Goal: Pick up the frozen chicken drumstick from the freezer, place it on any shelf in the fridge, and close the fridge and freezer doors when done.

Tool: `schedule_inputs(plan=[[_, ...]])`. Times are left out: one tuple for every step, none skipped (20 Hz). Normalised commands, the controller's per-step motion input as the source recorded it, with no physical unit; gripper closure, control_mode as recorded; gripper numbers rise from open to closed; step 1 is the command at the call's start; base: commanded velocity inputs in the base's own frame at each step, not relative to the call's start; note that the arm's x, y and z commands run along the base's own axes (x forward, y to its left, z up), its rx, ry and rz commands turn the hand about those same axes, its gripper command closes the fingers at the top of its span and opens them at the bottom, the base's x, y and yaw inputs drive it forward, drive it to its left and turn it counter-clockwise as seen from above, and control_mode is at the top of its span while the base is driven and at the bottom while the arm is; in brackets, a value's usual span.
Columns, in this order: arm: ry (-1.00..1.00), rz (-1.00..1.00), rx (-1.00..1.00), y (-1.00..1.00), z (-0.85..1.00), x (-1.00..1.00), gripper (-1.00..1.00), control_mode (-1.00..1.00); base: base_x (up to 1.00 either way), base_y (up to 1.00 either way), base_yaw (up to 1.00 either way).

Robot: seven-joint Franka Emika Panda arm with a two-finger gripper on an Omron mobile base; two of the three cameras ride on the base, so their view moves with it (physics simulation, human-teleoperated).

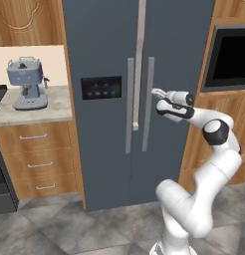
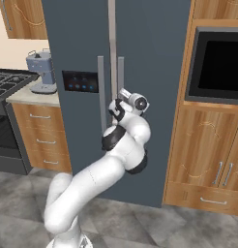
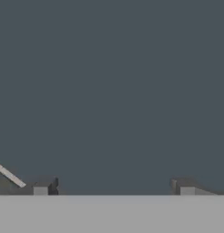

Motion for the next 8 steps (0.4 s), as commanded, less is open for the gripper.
schedule_inputs(plan=[[0.0,-0.05,0.0,0.06,0.0,0.21,-1.0,-1.0,0.0,0.0,0.0],[0.02,-0.01,0.0,0.01,0.0,0.06,-1.0,-1.0,0.0,0.0,0.0],[0.02,0.0,0.0,0.0,0.0,0.0,-1.0,-1.0,0.0,0.0,0.0],[0.03,0.0,0.0,0.0,0.01,0.0,-1.0,-1.0,0.0,0.0,0.0],[0.0,0.0,0.0,0.0,0.0,0.0,-1.0,-1.0,0.0,0.0,0.0],[0.0,0.0,0.0,0.0,0.0,0.0,-1.0,-1.0,0.0,0.0,0.0],[0.0,0.0,0.0,0.0,0.0,0.0,-1.0,-1.0,0.0,0.0,0.0],[0.0,0.0,0.0,0.0,0.0,0.0,-1.0,-1.0,0.0,0.0,0.0]])
